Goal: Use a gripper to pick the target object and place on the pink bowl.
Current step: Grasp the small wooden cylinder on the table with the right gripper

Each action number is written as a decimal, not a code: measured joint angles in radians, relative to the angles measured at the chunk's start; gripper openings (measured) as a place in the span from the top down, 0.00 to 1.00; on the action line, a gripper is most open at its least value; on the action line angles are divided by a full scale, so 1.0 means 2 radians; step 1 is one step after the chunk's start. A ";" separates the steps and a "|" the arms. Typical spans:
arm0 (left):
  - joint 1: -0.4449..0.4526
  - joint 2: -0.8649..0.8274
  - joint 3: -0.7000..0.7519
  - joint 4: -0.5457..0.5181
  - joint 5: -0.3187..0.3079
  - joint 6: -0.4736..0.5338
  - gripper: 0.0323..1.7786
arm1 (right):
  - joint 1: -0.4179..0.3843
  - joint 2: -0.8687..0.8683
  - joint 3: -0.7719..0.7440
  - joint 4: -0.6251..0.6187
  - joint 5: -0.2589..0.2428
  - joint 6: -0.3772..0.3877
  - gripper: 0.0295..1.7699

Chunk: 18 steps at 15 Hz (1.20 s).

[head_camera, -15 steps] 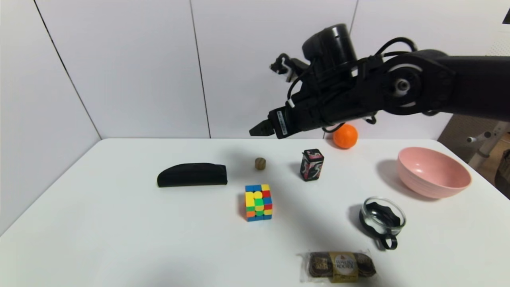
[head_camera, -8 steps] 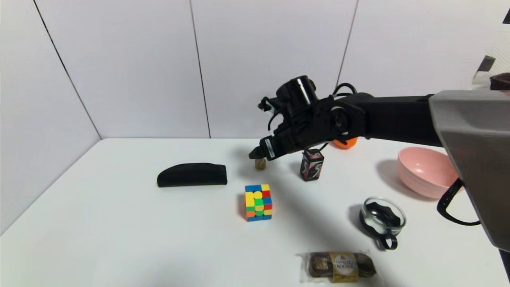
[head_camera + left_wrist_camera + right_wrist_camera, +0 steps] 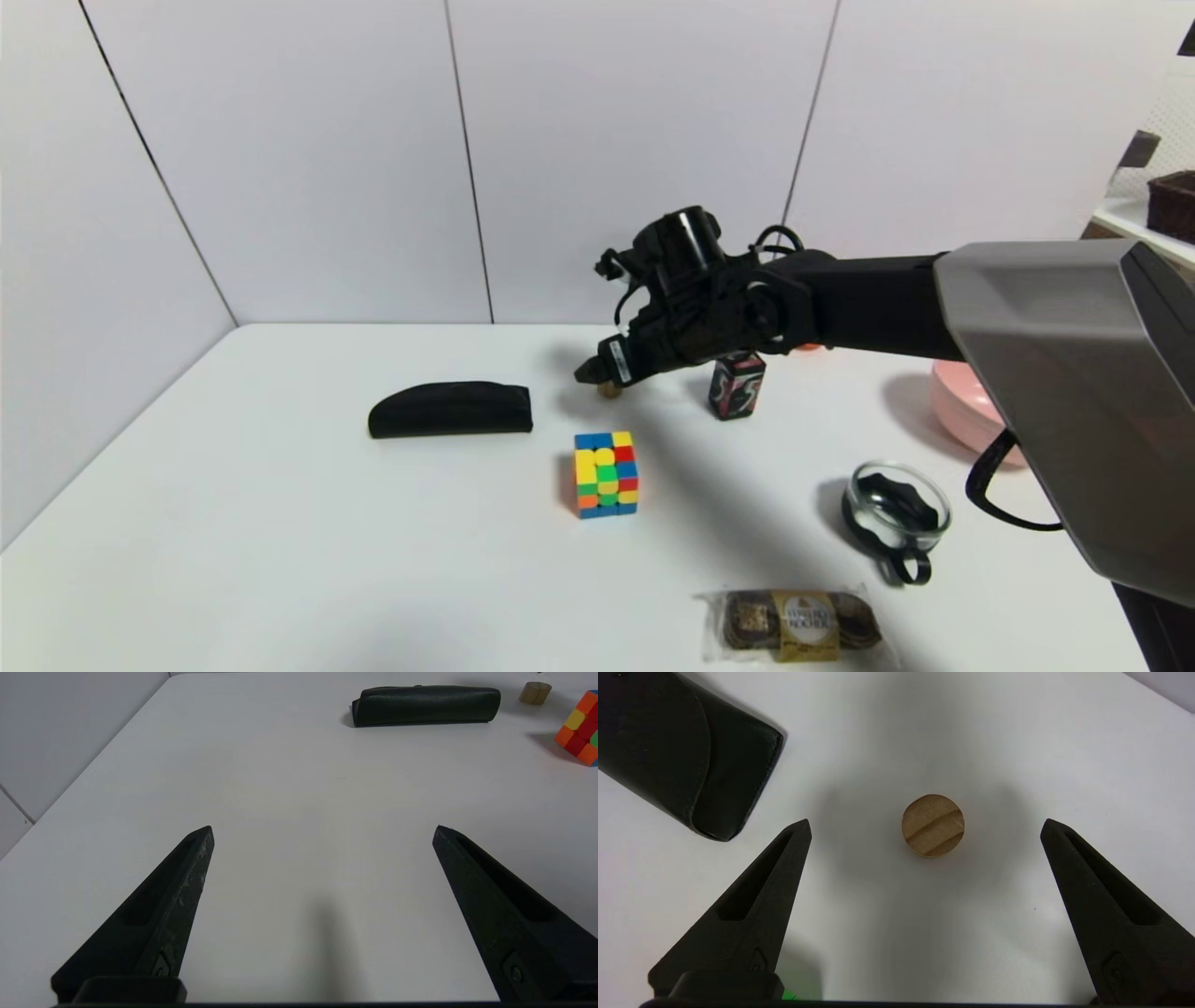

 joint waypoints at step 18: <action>0.000 0.000 0.000 0.000 0.000 0.000 0.05 | -0.009 0.036 -0.001 -0.028 -0.002 0.003 0.04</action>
